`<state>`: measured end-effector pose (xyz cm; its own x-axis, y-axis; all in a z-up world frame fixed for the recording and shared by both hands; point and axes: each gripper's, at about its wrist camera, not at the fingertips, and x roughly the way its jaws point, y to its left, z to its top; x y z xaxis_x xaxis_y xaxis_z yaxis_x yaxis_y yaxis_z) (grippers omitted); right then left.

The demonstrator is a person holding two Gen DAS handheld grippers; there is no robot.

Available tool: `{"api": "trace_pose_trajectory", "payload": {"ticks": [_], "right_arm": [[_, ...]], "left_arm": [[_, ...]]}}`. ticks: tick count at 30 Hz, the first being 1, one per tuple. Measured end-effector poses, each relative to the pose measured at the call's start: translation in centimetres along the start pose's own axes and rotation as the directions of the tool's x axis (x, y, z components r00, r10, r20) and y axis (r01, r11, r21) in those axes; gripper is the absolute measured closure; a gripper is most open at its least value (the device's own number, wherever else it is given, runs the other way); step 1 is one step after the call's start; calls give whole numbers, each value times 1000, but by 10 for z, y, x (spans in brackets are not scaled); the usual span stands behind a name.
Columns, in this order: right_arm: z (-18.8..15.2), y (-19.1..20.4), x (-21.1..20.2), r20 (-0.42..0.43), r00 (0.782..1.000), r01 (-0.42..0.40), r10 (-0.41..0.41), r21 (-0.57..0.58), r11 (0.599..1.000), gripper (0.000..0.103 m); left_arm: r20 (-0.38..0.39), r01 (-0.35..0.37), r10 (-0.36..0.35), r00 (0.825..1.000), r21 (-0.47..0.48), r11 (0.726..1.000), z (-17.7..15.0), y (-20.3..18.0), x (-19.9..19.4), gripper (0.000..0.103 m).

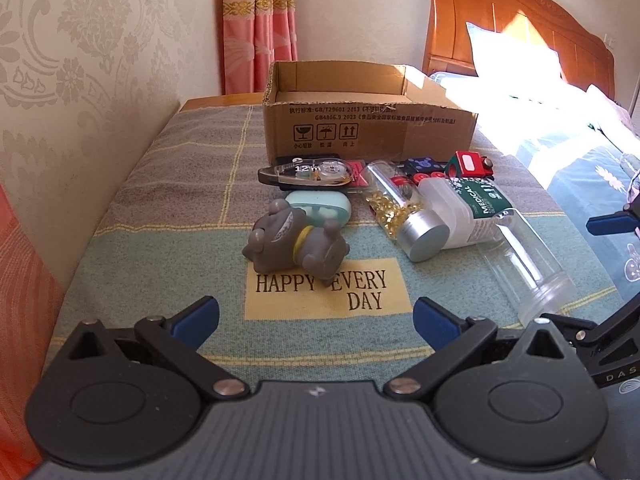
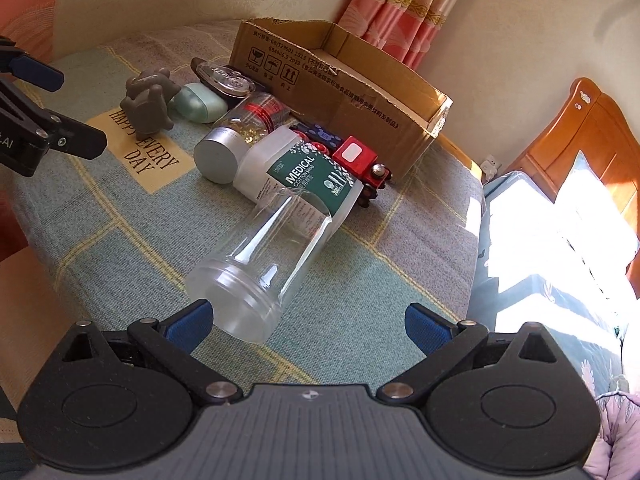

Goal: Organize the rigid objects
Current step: 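Close the right tool on the clear plastic jar while the left tool approaches the grey toy figure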

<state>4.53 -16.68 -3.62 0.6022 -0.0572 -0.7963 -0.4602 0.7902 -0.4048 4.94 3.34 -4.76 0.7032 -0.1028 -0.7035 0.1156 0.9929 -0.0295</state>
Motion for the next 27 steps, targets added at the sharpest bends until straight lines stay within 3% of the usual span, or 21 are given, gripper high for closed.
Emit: {"api": "trace_pose_trajectory", "payload": {"ticks": [9, 13, 19, 27], "right_arm": [[24, 20, 11, 54, 996, -65, 74, -157, 985, 0], [34, 13, 15, 72, 987, -131, 146, -184, 974, 0], [43, -8, 29, 43, 957, -277, 286, -151, 949, 0], [27, -23, 24, -20, 944, -331, 331, -69, 941, 0]], "left_arm": [[-18, 0, 0, 1000, -13, 1000, 2, 3, 7, 1], [-26, 3, -3, 1000, -14, 1000, 2, 2, 10, 1], [-33, 5, -6, 999, -27, 1000, 3, 1, 14, 1], [-34, 22, -22, 999, -10, 1000, 3, -2, 13, 1]]}}
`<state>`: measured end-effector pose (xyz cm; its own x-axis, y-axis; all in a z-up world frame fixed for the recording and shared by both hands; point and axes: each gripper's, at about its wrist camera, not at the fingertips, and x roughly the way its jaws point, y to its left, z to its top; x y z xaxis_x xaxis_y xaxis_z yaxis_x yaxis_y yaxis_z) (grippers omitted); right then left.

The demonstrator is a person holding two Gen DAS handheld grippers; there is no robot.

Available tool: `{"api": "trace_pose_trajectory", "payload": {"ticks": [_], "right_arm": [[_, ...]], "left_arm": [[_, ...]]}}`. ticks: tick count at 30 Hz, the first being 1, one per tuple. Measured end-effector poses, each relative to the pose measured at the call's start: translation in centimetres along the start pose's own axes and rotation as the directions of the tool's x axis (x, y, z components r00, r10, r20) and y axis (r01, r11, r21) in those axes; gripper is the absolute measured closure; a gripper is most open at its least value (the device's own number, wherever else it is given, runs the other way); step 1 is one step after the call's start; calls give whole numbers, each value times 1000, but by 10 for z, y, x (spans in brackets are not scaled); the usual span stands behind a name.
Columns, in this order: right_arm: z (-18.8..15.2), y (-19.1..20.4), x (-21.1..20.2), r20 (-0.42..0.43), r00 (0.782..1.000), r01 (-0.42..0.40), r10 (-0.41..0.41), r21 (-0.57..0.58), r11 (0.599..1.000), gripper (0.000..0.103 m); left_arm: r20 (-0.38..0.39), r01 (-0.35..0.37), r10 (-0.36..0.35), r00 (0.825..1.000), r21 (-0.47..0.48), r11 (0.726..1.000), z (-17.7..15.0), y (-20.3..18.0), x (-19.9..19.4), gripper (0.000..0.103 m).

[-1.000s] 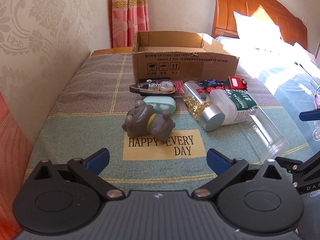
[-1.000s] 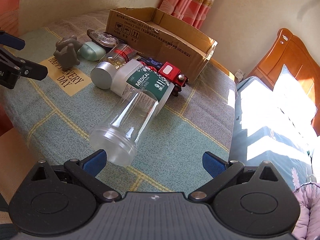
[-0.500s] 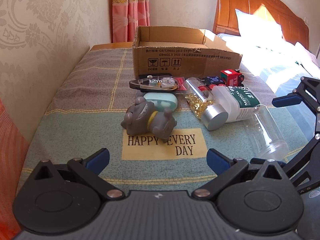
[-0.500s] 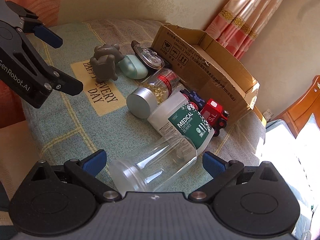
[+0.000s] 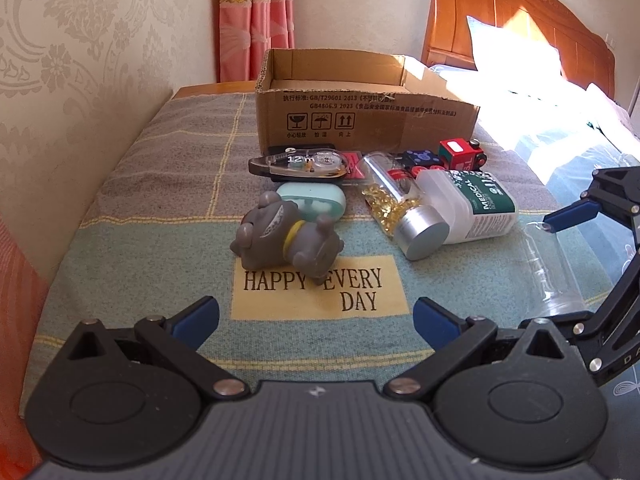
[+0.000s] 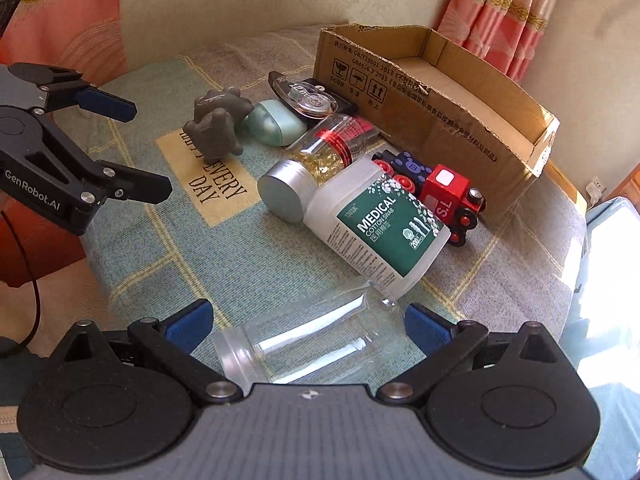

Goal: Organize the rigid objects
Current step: 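Close the right tool on the clear plastic jar while the left tool approaches the grey toy figure, then grasp the grey toy figure with the left tool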

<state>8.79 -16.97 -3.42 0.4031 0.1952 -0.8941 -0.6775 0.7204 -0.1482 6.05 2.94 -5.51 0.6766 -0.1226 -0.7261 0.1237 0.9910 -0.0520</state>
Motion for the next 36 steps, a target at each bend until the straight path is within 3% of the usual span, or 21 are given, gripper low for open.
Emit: {"api": "trace_pose_trajectory", "payload": {"ticks": [7, 14, 28, 36], "right_arm": [[-25, 11, -8, -31, 999, 27, -24, 76, 997, 0], [-39, 16, 2, -12, 999, 43, -41, 192, 980, 0], [-43, 4, 6, 8, 1000, 18, -21, 248, 969, 0], [-42, 3, 7, 12, 1000, 16, -19, 253, 967, 0]], "left_arm": [[0, 16, -16, 1000, 39, 999, -2, 1, 5, 1], [-76, 25, -22, 997, 41, 999, 2, 14, 40, 1], [22, 11, -12, 1000, 63, 998, -1, 23, 46, 0], [73, 31, -39, 997, 98, 995, 16, 31, 67, 0]]}}
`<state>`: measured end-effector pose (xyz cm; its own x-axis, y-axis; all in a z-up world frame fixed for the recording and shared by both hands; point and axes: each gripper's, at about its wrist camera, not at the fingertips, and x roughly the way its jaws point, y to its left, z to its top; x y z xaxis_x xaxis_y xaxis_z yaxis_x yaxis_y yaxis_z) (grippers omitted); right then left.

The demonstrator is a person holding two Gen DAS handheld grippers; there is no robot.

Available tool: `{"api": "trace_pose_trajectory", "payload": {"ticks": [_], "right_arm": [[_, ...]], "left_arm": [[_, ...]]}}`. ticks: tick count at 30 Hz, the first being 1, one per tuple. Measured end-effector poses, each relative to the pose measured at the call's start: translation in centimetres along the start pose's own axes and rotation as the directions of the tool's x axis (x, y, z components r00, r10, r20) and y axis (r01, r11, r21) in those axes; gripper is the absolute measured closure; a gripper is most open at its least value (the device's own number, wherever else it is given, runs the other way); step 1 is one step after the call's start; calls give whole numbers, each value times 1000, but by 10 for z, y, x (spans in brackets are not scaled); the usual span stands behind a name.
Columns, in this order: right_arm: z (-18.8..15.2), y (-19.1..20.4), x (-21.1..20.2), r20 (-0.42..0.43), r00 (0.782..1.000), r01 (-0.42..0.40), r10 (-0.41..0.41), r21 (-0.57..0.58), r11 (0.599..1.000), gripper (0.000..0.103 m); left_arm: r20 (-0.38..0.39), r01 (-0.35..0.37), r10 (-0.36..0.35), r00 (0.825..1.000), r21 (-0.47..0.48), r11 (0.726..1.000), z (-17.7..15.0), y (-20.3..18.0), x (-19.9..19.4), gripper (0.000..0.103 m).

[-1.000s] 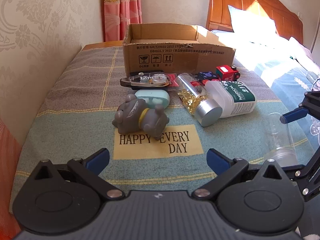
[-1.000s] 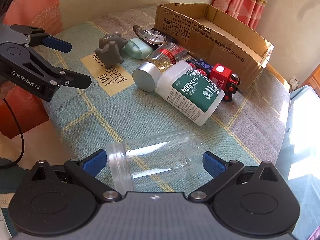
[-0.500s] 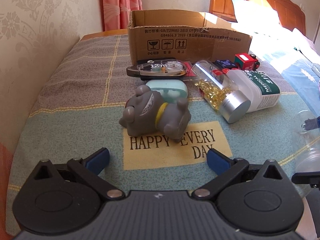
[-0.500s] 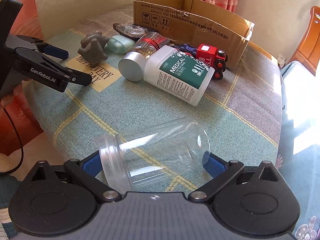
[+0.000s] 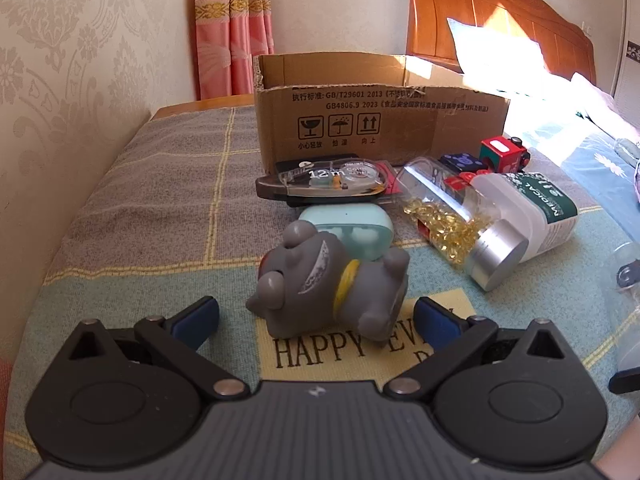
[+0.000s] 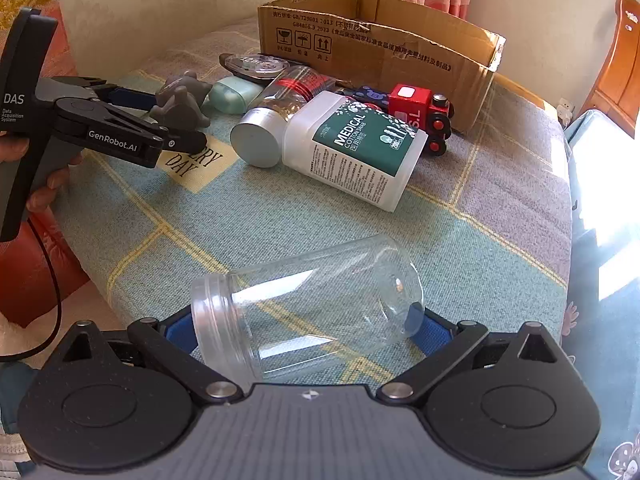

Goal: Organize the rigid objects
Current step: 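Grasp the grey toy figure with the left tool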

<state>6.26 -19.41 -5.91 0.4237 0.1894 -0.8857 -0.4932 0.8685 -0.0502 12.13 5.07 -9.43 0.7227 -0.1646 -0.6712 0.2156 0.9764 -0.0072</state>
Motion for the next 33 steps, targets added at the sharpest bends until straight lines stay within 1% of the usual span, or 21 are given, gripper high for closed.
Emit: {"api": "trace_pose_trajectory", "payload": {"ticks": [3, 8, 11, 20, 23, 24, 25, 28, 33], "right_arm": [[1, 0, 0, -1, 1000, 3, -3, 1, 1000, 0], [3, -1, -3, 2, 1000, 16, -16, -7, 1000, 0], [4, -4, -5, 4, 1000, 16, -16, -7, 1000, 0], [2, -3, -13, 2, 1000, 30, -30, -27, 999, 0], [0, -2, -17, 11, 999, 39, -39, -41, 998, 0], [-1, -2, -18, 12, 999, 40, -40, -46, 998, 3], [0, -1, -19, 12, 999, 42, -41, -49, 998, 4], [0, 0, -22, 21, 998, 54, -53, -64, 996, 5], [2, -1, -25, 35, 998, 46, -45, -45, 998, 5]], "left_arm": [[12, 17, -17, 1000, 33, 999, 4, 1, 6, 1], [9, 78, -79, 997, 86, 993, 8, 1, 10, 3], [4, 104, -105, 994, 81, 991, 9, 2, 10, 9], [7, 112, -113, 994, 95, 989, 10, 3, 9, 13], [10, 112, -113, 994, 92, 989, 10, 3, 9, 19], [10, 113, -114, 993, 90, 990, 10, 4, 8, 23], [11, 117, -119, 993, 88, 989, 11, 4, 8, 25], [9, 115, -116, 993, 88, 989, 11, 3, 6, 26], [-3, 112, -112, 994, 72, 991, 14, 3, 3, 27]]}}
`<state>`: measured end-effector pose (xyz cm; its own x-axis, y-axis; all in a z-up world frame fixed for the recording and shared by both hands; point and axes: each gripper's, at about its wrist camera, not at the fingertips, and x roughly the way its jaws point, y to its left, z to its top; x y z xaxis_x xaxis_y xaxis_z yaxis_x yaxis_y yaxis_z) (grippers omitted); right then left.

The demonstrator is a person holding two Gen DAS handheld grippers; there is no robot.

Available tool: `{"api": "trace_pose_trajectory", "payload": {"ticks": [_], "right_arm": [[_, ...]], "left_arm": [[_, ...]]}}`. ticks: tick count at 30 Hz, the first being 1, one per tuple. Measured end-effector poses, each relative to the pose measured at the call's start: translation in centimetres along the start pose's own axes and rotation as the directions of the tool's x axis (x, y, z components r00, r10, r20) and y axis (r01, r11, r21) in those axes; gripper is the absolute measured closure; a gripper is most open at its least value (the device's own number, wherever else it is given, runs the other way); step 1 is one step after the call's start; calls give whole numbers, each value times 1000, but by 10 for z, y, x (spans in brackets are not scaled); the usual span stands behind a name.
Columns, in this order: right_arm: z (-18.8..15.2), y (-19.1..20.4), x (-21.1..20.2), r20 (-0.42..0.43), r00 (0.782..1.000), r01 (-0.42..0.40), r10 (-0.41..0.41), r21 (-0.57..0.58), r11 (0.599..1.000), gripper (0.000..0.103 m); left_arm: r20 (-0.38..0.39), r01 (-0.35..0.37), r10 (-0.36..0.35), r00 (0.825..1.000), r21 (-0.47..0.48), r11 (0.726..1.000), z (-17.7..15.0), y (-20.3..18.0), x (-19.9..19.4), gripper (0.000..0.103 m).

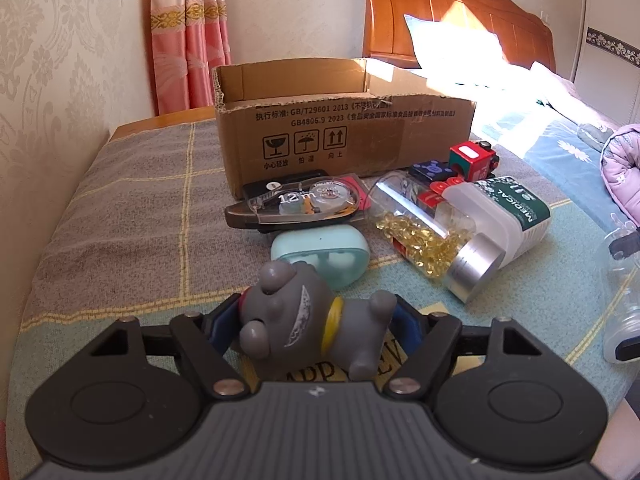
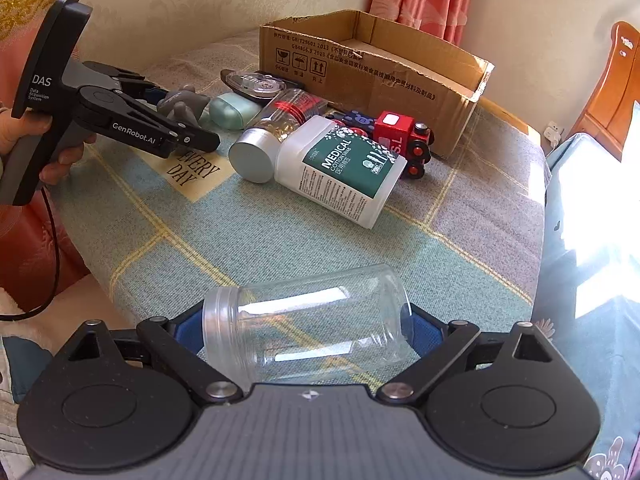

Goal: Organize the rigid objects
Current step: 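Grasp the grey toy figure with the left tool, then carry the grey toy and clear jar into the cardboard box and release both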

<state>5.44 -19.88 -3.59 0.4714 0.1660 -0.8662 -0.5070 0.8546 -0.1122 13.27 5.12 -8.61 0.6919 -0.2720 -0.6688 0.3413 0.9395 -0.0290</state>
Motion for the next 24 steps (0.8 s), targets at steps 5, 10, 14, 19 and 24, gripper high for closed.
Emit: {"api": "trace_pose_trajectory", "payload": {"ticks": [5, 10, 14, 19, 24], "right_arm": [[4, -1, -3, 16, 1000, 5, -5, 3, 1000, 5], [9, -3, -6, 32, 999, -4, 4, 5, 1000, 5], [14, -5, -9, 48, 999, -2, 2, 1, 1000, 5], [25, -12, -11, 70, 998, -2, 1, 13, 1000, 5], [48, -21, -14, 112, 994, 17, -18, 4, 1000, 5]], "left_arm": [[-4, -6, 6, 1000, 3, 1000, 2, -2, -8, 28], [-17, -13, 13, 1000, 6, 1000, 4, -5, -14, 28], [-20, -16, 16, 1000, 12, 1000, 8, -8, -20, 28], [-12, -27, 27, 1000, 12, 1000, 22, -11, -31, 29], [2, -39, 39, 999, 9, 999, 52, -15, -37, 29]]}}
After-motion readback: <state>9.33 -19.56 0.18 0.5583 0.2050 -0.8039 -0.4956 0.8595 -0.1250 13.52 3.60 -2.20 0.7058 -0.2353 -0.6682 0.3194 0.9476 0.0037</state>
